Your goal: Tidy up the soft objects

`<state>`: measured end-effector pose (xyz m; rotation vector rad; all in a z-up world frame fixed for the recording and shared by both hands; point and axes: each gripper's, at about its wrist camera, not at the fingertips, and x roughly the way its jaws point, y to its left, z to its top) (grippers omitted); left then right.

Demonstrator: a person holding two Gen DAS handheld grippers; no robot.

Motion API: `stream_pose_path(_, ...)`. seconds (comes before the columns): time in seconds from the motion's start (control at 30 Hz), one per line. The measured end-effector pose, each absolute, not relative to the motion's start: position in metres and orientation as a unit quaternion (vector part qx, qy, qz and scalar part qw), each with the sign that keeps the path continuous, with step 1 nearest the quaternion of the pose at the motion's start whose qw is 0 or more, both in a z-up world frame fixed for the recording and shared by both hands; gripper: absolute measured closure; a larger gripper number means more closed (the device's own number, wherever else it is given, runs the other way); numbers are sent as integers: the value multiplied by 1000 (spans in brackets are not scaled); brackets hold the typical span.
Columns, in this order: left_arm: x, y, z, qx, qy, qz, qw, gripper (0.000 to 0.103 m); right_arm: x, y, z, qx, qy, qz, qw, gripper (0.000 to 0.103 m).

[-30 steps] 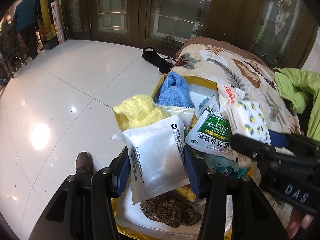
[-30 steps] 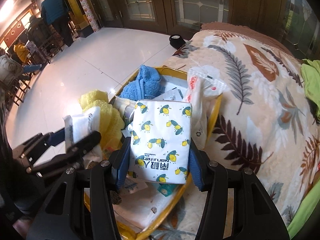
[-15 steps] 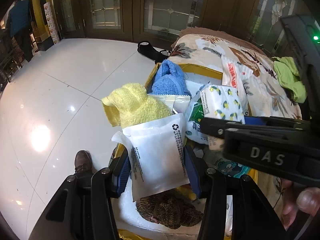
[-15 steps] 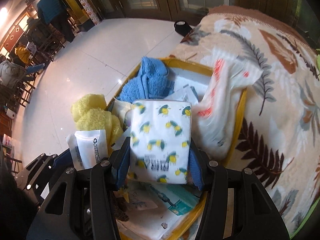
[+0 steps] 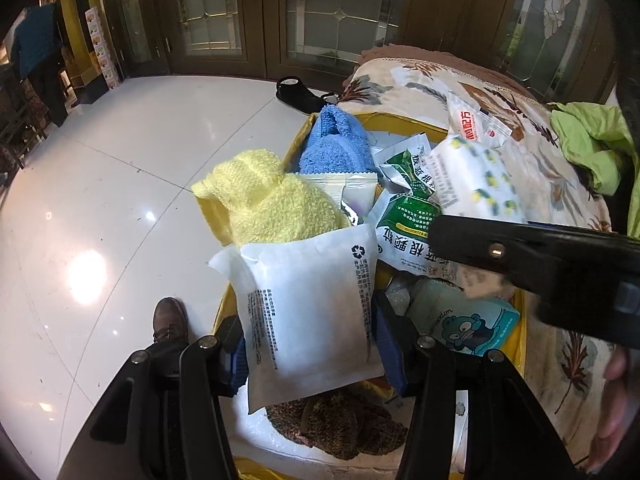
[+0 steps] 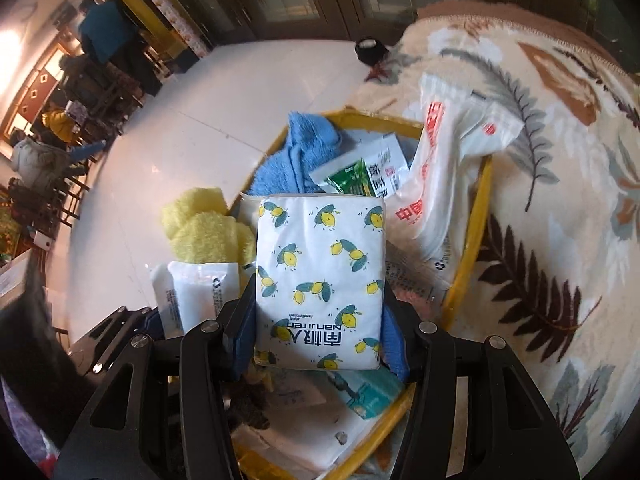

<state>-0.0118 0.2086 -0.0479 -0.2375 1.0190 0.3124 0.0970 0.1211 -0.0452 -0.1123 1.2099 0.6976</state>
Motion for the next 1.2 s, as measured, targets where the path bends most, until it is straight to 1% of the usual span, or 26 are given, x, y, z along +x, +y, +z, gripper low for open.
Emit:
stream_pose_path(0.07, -13, 208, -46, -111, 487, 149, 854, 49, 94, 117, -41, -42, 554, 333, 762, 50)
stream_pose_path(0.2, -16, 204, -39, -100, 482, 153, 857, 47, 93, 116, -42, -41, 557, 340, 757, 44)
stream_pose_path(0.23, -17, 203, -36, -98, 480, 154, 858, 45, 92, 115, -44, -44, 560, 337, 755, 40)
stream_pose_path(0.27, -18, 203, -33, -97, 477, 155, 860, 42, 93, 115, -45, -46, 563, 332, 755, 39)
stream_pose_path(0.33, -20, 203, -27, -93, 468, 159, 864, 40, 94, 114, -45, -38, 566, 328, 755, 39)
stream_pose_path(0.5, -22, 201, -13, -90, 443, 165, 877, 38, 84, 101, -30, -24, 548, 328, 769, 39)
stream_pose_path(0.57, -23, 199, -9, -88, 434, 166, 881, 32, 77, 94, -24, -20, 535, 321, 781, 39)
stream_pose_path(0.67, -25, 199, -3, -99, 418, 163, 888, 31, 58, 81, -9, -34, 486, 293, 822, 39)
stream_pose_path(0.77, -23, 191, 1, -85, 412, 168, 892, 30, 39, 71, 3, -55, 442, 269, 854, 39)
stream_pose_path(0.9, -24, 181, 4, -75, 406, 161, 897, 27, 30, 56, 13, -44, 424, 256, 868, 39)
stream_pose_path(1.2, -25, 168, 5, -51, 416, 165, 893, 26, 29, 25, 20, -11, 417, 229, 880, 39)
